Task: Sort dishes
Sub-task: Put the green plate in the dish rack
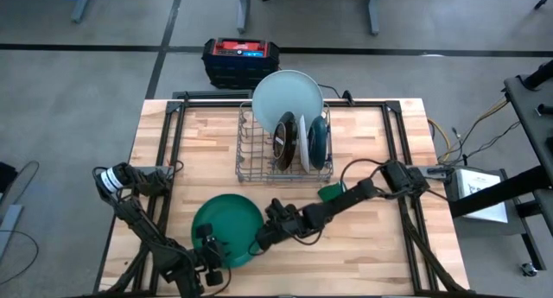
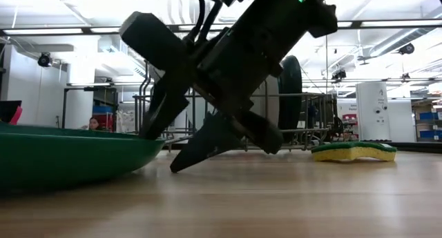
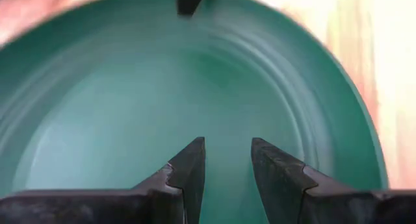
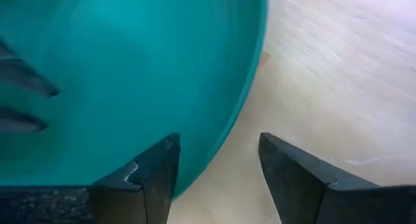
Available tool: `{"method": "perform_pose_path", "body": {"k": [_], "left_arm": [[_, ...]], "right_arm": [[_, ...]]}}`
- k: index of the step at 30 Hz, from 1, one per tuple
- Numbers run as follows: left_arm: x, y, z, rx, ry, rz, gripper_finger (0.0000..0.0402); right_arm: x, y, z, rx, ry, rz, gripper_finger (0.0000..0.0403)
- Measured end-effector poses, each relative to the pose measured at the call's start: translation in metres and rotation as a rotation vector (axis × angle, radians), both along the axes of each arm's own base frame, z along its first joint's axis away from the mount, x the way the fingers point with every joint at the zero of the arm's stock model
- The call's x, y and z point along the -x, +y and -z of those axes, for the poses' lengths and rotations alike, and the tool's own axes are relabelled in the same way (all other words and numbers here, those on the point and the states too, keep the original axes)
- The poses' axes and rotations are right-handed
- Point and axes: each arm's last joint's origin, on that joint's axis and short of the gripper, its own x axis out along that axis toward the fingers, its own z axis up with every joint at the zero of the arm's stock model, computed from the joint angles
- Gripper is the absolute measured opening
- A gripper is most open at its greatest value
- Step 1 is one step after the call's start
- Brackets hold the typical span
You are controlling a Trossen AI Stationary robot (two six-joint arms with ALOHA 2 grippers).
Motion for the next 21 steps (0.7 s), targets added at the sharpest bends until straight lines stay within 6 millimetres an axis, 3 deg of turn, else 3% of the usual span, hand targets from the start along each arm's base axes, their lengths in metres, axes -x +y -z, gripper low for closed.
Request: {"method": "perform_pose_path", "body": {"k": [6, 16, 21], "left_arm": [[-0.006, -0.008, -0.012, -0.082, -0.082, 0.06, 0.0116], [-0.011, -0.035, -0.059, -0.273, -0.212, 0.168, 0.0116], [0.005, -0.051, -0.09, -0.361, -0.301, 0.193, 0.0116]], "right_arm": [[-0.001, -0.005, 0.001, 0.018, 0.008, -0.008, 0.0164], [-0.002, -0.008, 0.001, 0.094, -0.001, -0.001, 0.0013], [0.0, -0.007, -0.004, 0.111, 0.002, -0.016, 0.0005]]}}
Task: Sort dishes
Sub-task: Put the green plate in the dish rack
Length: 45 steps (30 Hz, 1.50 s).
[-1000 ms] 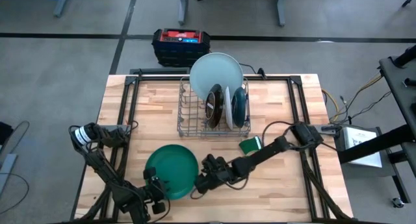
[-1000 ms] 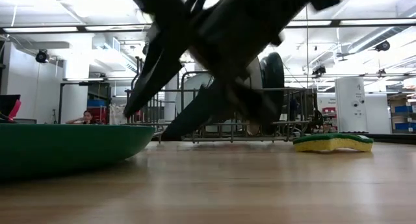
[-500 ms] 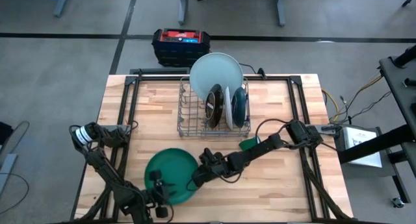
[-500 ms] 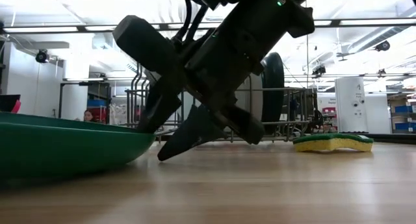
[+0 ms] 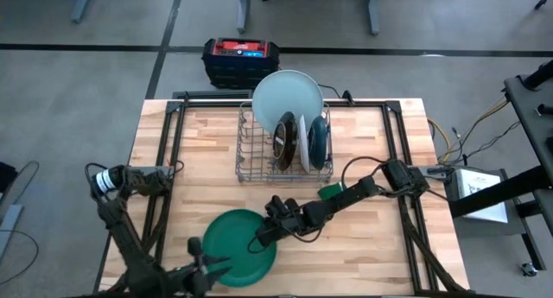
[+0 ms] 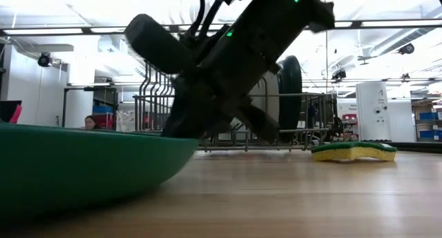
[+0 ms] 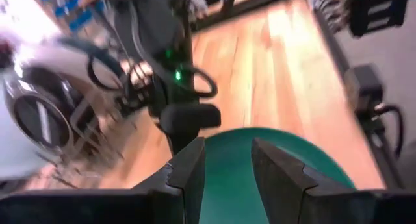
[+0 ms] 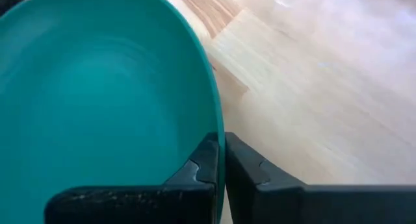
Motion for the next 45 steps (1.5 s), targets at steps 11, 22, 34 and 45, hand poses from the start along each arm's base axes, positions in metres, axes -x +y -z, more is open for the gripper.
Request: {"method": "perform_pose_path", "body": {"k": [11, 22, 34, 45], "left_arm": [[0.048, -0.031, -0.039, -0.074, -0.195, 0.109, 0.0116], [0.056, -0.031, -0.034, -0.131, -0.207, 0.134, 0.0116], [0.058, -0.023, -0.032, -0.197, -0.208, 0.126, 0.0116], [0.059, -0.018, -0.032, -0.205, -0.205, 0.117, 0.0116]], "right_arm": [[0.023, 0.008, -0.063, 0.108, -0.004, -0.142, 0.0001], [0.078, -0.018, -0.189, 0.501, -0.119, -0.315, 0.0], [0.143, -0.092, -0.31, 1.443, -0.046, -0.425, 0.0], [0.133, -0.144, -0.324, 2.066, 0.011, -0.884, 0.0]]}}
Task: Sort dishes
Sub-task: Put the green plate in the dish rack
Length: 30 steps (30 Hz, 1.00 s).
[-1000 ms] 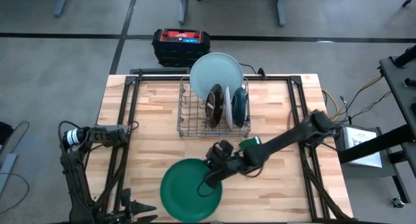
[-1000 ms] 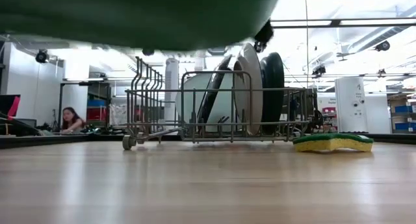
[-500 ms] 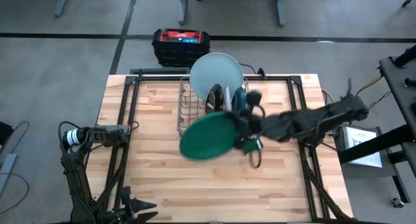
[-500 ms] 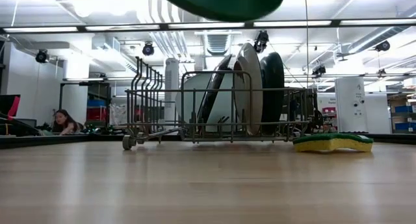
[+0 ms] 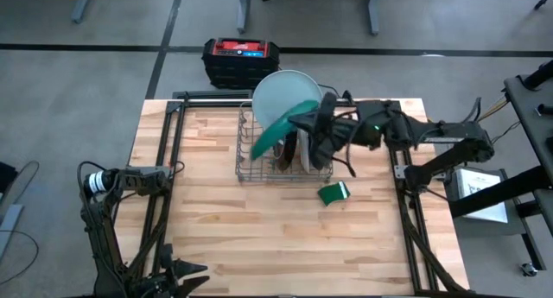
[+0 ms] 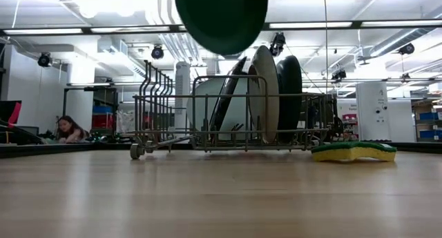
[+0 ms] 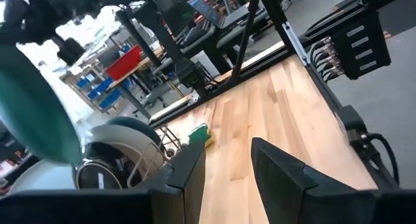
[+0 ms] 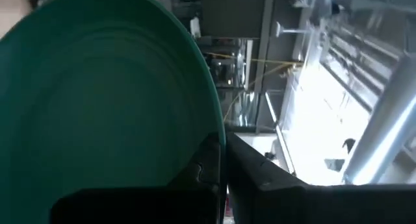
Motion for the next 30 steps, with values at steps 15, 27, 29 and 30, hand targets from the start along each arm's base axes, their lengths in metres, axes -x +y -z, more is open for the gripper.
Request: {"method": "perform_pose_path", "body": {"k": [15, 27, 29, 30], "left_arm": [[-0.003, 0.0, 0.001, 0.085, -0.102, -0.028, 0.0116], [-0.021, 0.001, 0.007, 0.089, -0.152, -0.083, 0.0116], [-0.024, 0.002, 0.007, 0.092, -0.153, -0.092, 0.0116], [-0.025, 0.003, 0.007, 0.092, -0.153, -0.095, 0.0116]], "right_arm": [[-0.044, -0.035, 0.042, 0.39, 0.204, -0.218, 0.0], [-0.076, -0.038, 0.089, 0.607, 0.385, -0.348, 0.0], [-0.079, -0.038, 0.096, 0.634, 0.409, -0.379, 0.0], [-0.08, -0.038, 0.097, 0.644, 0.414, -0.384, 0.0]]}}
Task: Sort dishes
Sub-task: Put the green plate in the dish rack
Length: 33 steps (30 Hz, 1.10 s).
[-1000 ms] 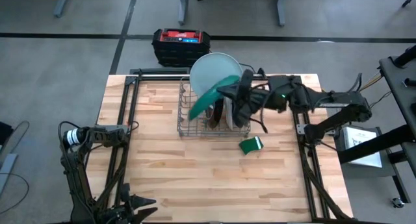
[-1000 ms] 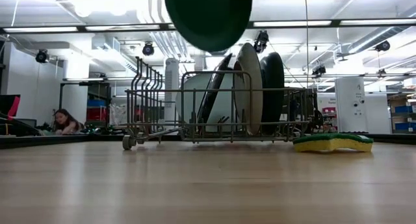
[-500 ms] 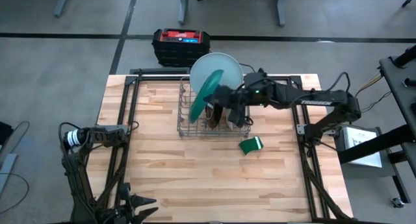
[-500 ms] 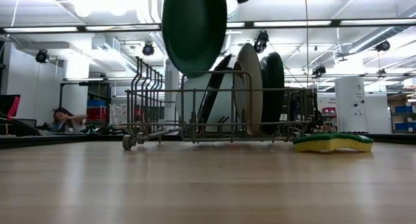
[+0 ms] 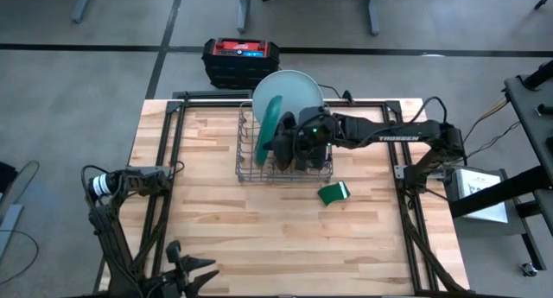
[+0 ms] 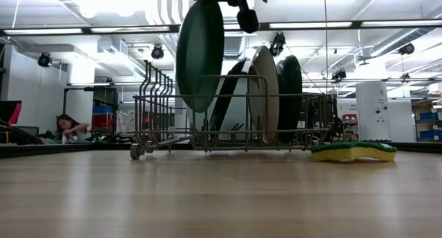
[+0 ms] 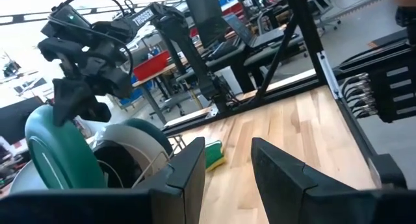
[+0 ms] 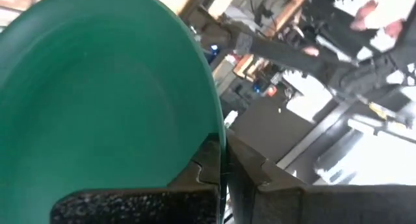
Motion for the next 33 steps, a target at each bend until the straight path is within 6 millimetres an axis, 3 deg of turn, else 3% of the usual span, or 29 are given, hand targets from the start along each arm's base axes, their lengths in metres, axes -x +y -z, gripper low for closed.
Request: {"method": "perform_pose_path", "body": {"k": [15, 33], "left_arm": [[-0.004, 0.001, 0.001, 0.006, 0.02, -0.008, 0.0116], [-0.004, 0.001, 0.001, 0.007, 0.021, -0.008, 0.0116]], "right_arm": [[-0.015, 0.003, 0.036, 0.186, 0.143, -0.134, 0.0], [-0.016, 0.006, 0.046, 0.199, 0.202, -0.16, 0.0]]}}
